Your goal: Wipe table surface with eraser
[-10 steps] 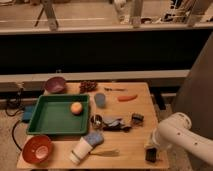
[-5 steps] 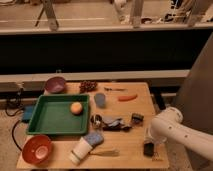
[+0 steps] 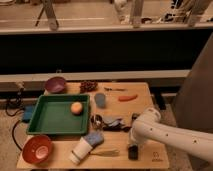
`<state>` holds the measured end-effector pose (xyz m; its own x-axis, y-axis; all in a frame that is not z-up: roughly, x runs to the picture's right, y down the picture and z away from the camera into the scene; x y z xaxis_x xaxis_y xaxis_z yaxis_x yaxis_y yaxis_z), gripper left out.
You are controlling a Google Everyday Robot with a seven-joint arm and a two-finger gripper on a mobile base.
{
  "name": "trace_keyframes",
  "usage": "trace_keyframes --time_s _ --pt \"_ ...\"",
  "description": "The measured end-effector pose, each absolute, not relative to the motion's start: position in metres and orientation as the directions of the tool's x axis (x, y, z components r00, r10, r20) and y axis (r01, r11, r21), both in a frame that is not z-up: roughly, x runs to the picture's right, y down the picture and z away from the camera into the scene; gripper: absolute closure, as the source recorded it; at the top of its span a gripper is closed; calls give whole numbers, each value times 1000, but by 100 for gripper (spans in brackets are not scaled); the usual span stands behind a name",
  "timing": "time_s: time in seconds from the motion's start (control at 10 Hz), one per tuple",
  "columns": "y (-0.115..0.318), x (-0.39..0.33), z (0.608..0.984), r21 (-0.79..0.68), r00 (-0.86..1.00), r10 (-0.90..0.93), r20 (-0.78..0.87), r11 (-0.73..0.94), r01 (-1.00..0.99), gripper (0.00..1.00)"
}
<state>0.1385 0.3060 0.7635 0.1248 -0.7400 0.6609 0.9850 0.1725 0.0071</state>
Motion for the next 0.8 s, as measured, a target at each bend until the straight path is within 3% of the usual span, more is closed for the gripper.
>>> trace_keyframes --time_s 0.4,0.8 --pt "310 131 742 71 57 -736 674 142 987 92" --pt "317 183 731 20 107 -764 636 156 988 92"
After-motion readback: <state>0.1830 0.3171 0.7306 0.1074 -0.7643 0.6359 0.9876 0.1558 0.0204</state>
